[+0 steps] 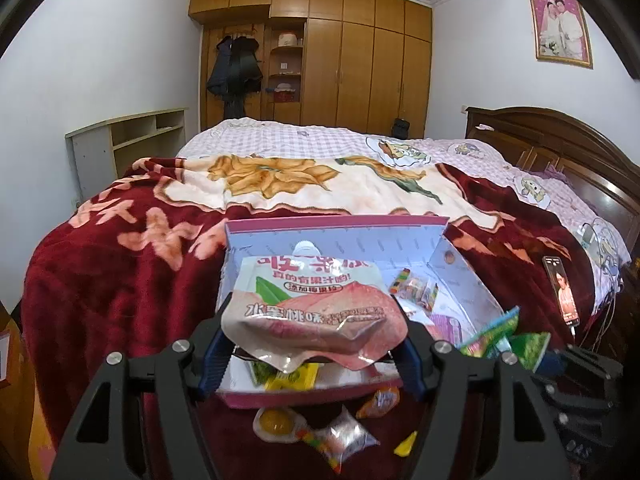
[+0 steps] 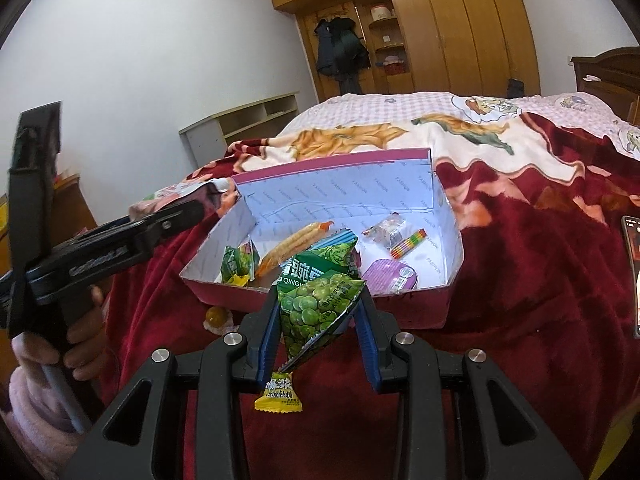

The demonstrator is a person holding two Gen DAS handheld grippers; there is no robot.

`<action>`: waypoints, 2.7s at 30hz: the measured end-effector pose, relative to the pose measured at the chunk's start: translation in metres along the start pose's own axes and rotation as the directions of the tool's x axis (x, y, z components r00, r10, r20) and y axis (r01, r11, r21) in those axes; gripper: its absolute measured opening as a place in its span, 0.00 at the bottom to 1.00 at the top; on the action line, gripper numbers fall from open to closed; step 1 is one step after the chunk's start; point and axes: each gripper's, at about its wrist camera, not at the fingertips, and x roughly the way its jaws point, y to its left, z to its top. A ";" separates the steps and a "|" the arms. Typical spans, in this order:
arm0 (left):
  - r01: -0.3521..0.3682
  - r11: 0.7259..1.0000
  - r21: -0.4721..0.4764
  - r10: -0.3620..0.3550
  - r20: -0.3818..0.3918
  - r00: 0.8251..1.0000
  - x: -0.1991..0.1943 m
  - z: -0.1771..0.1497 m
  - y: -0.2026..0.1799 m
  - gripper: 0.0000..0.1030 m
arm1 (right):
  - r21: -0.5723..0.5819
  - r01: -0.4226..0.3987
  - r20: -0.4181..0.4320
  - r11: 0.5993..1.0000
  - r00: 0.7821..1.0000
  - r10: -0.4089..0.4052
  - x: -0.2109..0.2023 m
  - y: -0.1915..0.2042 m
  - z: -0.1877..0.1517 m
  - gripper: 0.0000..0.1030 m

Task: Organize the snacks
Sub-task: 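Carry the juice pouch over the box with the left tool while the right carries the pea bag, then lower and release the juice pouch and pea bag inside the box with both tools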

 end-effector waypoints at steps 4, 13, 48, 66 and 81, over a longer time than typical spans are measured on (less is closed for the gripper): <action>-0.010 1.000 -0.004 0.010 0.015 1.000 0.011 0.005 -0.001 0.70 | 0.000 0.008 -0.003 1.000 1.000 -0.008 0.002 -0.002 0.001 0.35; -0.036 0.999 0.003 0.036 0.038 0.999 0.040 0.012 0.000 0.70 | 0.009 0.020 -0.002 1.000 1.000 -0.020 0.005 -0.005 0.003 0.35; -0.065 0.997 -0.046 0.059 -0.112 0.992 0.116 -0.005 0.025 0.71 | -0.025 0.139 0.004 0.990 0.990 -0.139 0.070 -0.034 0.058 0.35; -0.064 0.997 -0.048 0.058 -0.117 0.991 0.113 -0.006 0.023 0.78 | 0.011 0.162 -0.018 0.987 0.987 -0.162 0.093 -0.050 0.060 0.53; -0.018 0.998 -0.054 0.013 -0.091 0.996 0.090 -0.004 0.018 0.80 | 0.018 0.149 0.012 0.989 0.989 -0.149 0.081 -0.044 0.059 0.56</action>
